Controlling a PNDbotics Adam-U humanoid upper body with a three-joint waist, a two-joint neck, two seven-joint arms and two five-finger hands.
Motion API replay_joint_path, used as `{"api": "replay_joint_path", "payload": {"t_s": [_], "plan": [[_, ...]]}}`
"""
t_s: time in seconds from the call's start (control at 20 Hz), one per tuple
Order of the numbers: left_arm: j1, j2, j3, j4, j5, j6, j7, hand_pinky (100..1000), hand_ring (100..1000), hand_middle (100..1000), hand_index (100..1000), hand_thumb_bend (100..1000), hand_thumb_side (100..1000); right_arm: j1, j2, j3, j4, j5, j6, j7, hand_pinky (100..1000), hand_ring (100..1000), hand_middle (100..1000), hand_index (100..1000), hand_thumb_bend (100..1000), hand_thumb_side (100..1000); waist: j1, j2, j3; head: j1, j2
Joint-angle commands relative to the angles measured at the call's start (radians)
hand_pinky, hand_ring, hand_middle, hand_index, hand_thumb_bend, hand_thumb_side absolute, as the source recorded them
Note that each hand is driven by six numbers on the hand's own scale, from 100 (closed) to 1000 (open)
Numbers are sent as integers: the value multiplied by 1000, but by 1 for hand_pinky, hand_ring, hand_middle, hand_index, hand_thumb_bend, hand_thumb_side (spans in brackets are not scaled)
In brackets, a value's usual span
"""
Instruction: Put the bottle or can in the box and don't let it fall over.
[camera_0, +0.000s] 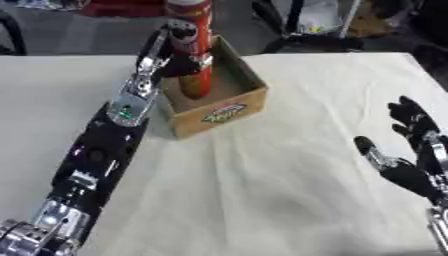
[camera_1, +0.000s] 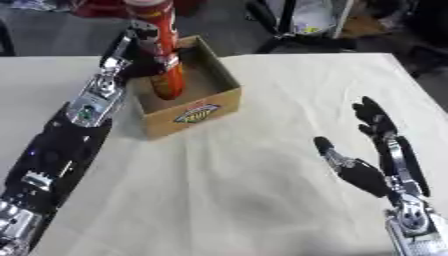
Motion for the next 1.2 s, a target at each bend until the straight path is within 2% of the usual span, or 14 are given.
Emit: {"api": "replay_joint_path", "payload": {"t_s": [0.05, 0.1, 0.25, 0.4, 0.5, 0.6, 0.75, 0.85, 0.95, 1.05, 1.2], "plan": [[-5, 24, -9, -2, -188, 4, 30, 822, 867, 908, 993, 1000, 629, -11, -13, -10, -9, -5, -3, -1, 928, 946, 891, 1000, 504, 351, -10, -2, 5, -7, -16], [1, 28, -8, 2, -226, 6, 35, 829, 871, 911, 1000, 1000, 663, -10, -13, -12, -9, -5, -3, -2, 928, 946, 891, 1000, 504, 351, -10, -2, 8, -9, -16], [20, 41, -1, 3, -289, 12, 32, 828, 869, 911, 1000, 1000, 680, -9, -13, -14, -9, -3, -4, -5, 928, 946, 890, 1000, 503, 352, -9, -6, 19, -15, -17], [48, 67, 12, -45, -267, 15, 26, 819, 864, 901, 994, 1000, 599, -7, -13, -16, -9, -1, -5, -7, 927, 945, 890, 1000, 501, 358, -7, -11, 34, -22, -21], [97, 102, 18, -149, -186, 10, 13, 812, 861, 894, 983, 939, 598, -5, -18, -21, -9, -2, -5, -12, 925, 941, 888, 1000, 497, 361, -2, -14, 50, -28, -23], [169, 152, 30, -302, -81, 13, 3, 807, 856, 882, 974, 927, 601, -3, -23, -28, -11, -6, -7, -20, 923, 931, 883, 1000, 490, 360, 4, -15, 71, -34, -25], [321, 231, 76, -549, 59, 35, 4, 789, 841, 871, 953, 913, 620, 1, -33, -41, -17, -7, -5, -39, 918, 917, 871, 1000, 481, 359, 15, -17, 106, -49, -26], [433, 256, 128, -675, 112, 46, -4, 785, 835, 869, 945, 906, 622, 6, -36, -48, -26, -9, -6, -56, 915, 915, 868, 1000, 475, 359, 21, -18, 131, -59, -24], [544, 244, 185, -750, 134, 63, -7, 773, 826, 863, 941, 901, 625, 10, -33, -53, -38, -14, -9, -73, 908, 906, 862, 1000, 465, 358, 24, -18, 152, -64, -25], [640, 202, 238, -783, 143, 89, 19, 763, 819, 857, 934, 907, 619, 10, -29, -55, -43, -19, -9, -90, 907, 906, 861, 1000, 462, 358, 24, -19, 163, -63, -22], [719, 116, 277, -801, 122, 115, 50, 762, 826, 869, 945, 929, 610, 9, -21, -52, -42, -20, -7, -112, 907, 911, 864, 1000, 465, 354, 17, -22, 173, -61, -19]]}}
